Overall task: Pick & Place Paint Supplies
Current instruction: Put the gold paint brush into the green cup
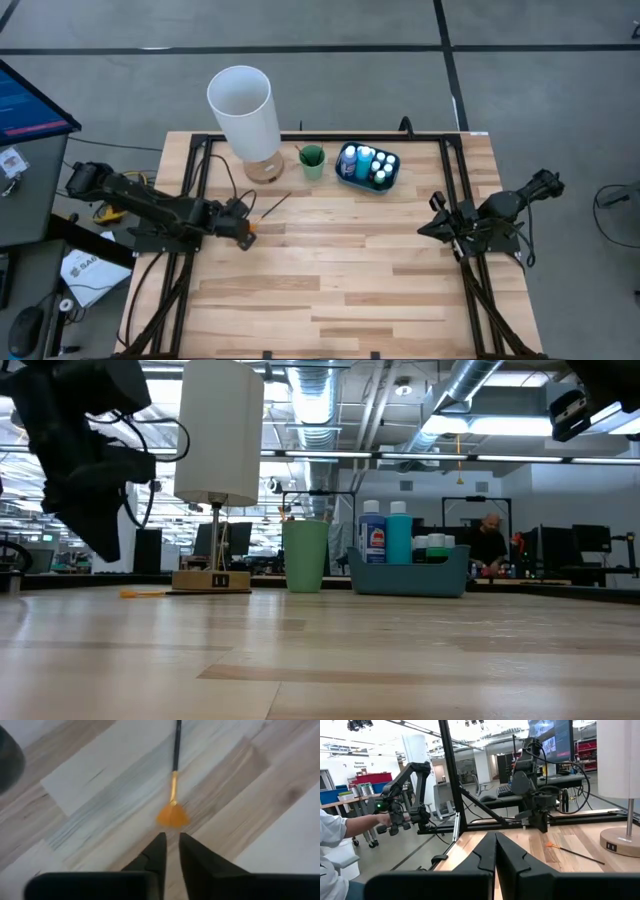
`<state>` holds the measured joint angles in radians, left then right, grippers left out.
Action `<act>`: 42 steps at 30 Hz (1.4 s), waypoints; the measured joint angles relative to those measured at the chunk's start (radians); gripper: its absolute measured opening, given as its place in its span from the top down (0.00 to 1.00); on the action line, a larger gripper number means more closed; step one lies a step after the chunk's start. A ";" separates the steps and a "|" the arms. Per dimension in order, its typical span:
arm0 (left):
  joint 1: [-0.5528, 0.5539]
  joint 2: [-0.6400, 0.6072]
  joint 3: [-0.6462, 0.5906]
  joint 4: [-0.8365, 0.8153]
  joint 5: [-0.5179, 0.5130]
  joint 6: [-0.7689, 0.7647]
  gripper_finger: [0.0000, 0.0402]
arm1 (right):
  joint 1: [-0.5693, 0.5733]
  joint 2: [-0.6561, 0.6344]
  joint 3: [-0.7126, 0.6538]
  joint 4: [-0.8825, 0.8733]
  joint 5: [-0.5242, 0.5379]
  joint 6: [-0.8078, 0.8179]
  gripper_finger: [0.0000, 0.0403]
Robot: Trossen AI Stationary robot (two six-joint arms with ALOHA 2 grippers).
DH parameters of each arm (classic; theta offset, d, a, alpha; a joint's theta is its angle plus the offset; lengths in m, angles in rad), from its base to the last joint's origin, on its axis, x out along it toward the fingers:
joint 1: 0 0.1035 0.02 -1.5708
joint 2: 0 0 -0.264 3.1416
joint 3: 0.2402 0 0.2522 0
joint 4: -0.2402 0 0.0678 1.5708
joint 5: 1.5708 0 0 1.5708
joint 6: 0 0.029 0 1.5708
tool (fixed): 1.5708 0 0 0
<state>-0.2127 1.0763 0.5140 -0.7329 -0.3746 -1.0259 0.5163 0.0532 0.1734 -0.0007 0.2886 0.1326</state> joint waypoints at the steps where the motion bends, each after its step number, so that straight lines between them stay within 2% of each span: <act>1: 0.000 0.000 -0.008 0.000 0.001 0.006 0.87 | 0.000 0.000 0.000 0.000 0.000 0.000 1.00; 12: 0.000 0.000 -0.036 0.034 -0.008 0.027 0.37 | 0.000 0.000 0.000 -0.008 0.000 0.000 1.00; 16: 0.000 0.000 -0.036 0.038 -0.038 0.026 0.27 | 0.000 0.000 0.000 -0.015 0.000 0.000 1.00; 21: 0.001 0.036 -0.036 0.045 -0.075 0.027 0.27 | 0.000 0.000 0.000 -0.015 0.001 0.000 1.00; 26: 0.002 0.139 -0.036 0.061 -0.062 0.027 0.31 | 0.000 0.000 0.000 -0.015 0.001 0.000 1.00; 32: 0.002 0.236 -0.036 0.196 -0.061 0.097 0.32 | 0.000 0.000 0.000 -0.015 0.001 0.000 1.00; 36: 0.017 0.265 -0.032 0.206 -0.053 0.104 0.33 | 0.000 0.000 0.000 -0.015 0.001 0.000 1.00; 39: 0.032 0.270 -0.032 0.209 -0.030 0.104 0.36 | 0.000 0.000 0.000 -0.015 0.001 0.000 1.00; 42: 0.048 0.271 -0.032 0.209 -0.009 0.104 0.44 | 0.000 0.000 0.000 -0.015 0.001 0.000 1.00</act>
<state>-0.1642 1.3477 0.4820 -0.5237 -0.3836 -0.9222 0.5163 0.0532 0.1734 -0.0158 0.2893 0.1326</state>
